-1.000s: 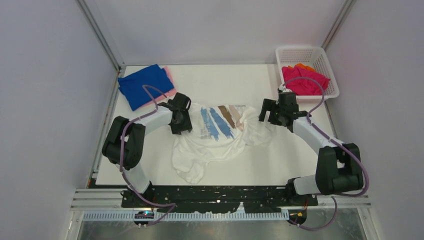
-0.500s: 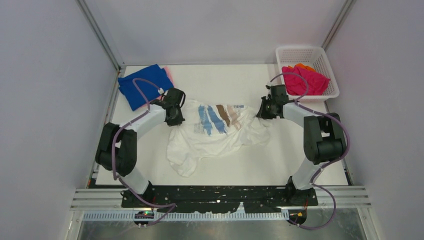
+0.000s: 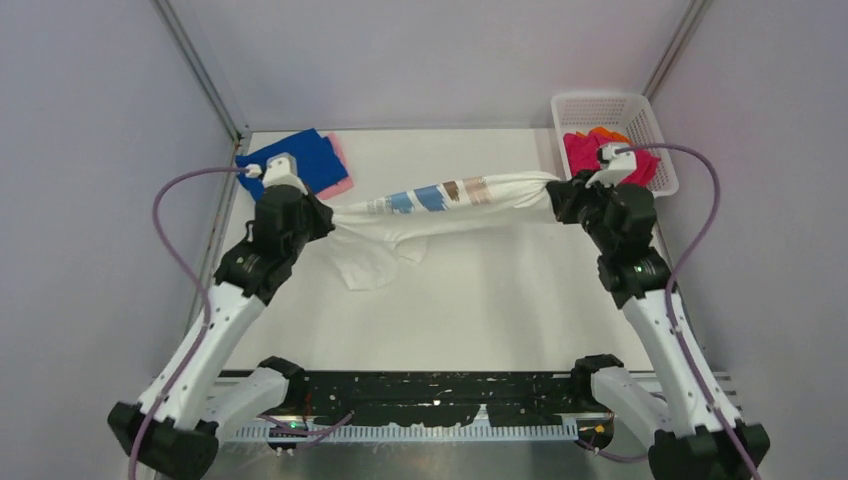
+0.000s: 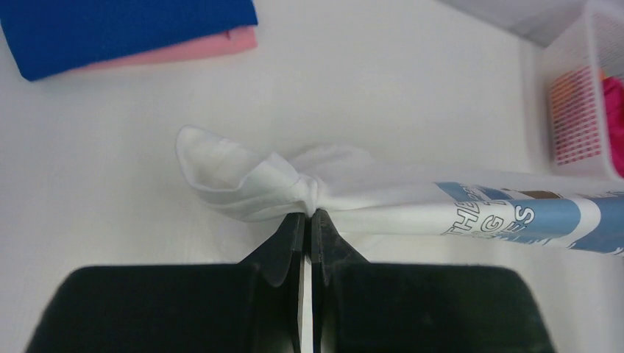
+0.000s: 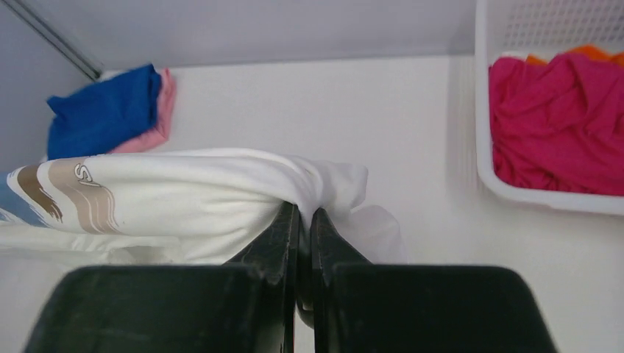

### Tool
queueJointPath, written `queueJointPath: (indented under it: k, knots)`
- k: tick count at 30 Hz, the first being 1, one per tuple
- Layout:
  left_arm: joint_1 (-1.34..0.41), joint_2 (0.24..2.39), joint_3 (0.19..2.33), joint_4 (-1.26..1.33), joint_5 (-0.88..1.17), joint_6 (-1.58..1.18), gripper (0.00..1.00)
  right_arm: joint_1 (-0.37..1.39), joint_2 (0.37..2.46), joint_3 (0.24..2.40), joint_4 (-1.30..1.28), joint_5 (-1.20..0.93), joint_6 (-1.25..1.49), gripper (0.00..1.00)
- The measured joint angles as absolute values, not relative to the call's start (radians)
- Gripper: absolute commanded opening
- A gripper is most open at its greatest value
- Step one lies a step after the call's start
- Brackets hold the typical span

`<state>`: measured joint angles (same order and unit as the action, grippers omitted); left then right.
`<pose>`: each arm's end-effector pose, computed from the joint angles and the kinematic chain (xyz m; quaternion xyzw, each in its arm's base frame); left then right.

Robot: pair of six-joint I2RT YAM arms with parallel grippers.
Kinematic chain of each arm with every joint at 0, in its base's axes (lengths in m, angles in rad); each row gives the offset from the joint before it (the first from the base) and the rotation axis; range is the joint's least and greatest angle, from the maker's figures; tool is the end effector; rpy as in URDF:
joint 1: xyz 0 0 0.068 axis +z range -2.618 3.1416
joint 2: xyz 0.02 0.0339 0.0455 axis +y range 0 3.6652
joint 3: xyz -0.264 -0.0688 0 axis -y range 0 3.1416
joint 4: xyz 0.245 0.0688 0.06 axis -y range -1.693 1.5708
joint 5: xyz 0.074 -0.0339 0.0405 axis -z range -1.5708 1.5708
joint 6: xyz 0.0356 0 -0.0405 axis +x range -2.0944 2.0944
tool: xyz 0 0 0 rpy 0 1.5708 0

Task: Fold and stack the t-shirts
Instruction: Flatten out the tshirt

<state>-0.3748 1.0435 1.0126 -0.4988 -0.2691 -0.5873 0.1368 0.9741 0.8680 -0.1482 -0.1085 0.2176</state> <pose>0.2150 -0.0744 0.3393 -0.1575 0.8478 -0.1249 0.4908 0.2249 0.0348 0.3381 -0.0012 0.7906 0.1499 0.5937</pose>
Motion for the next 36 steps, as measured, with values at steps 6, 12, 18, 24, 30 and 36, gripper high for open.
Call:
queueJointPath:
  k: [6,12,18,24,30,36]
  knots:
    - [-0.377,0.660,1.009,-0.461,-0.212,-0.571,0.00,0.140,0.578,0.884,-0.198,-0.132,0.209,0.05]
    - [-0.378,0.492,1.009,-0.442,-0.126,-0.569,0.00,0.142,0.420,0.956,-0.286,-0.178,0.216,0.05]
    - [-0.378,0.611,0.979,-0.445,-0.147,-0.568,0.00,0.142,0.450,0.905,-0.366,-0.104,0.239,0.05]
    - [-0.358,1.004,0.974,-0.410,-0.209,-0.568,0.17,0.142,0.730,0.778,-0.310,0.014,0.257,0.19]
    - [-0.252,1.614,1.216,-0.442,-0.168,-0.564,0.99,0.126,1.296,0.828,-0.260,0.150,0.269,0.99]
    - [-0.200,1.745,1.376,-0.487,-0.154,-0.568,1.00,0.118,1.476,1.003,-0.290,0.258,0.282,0.96]
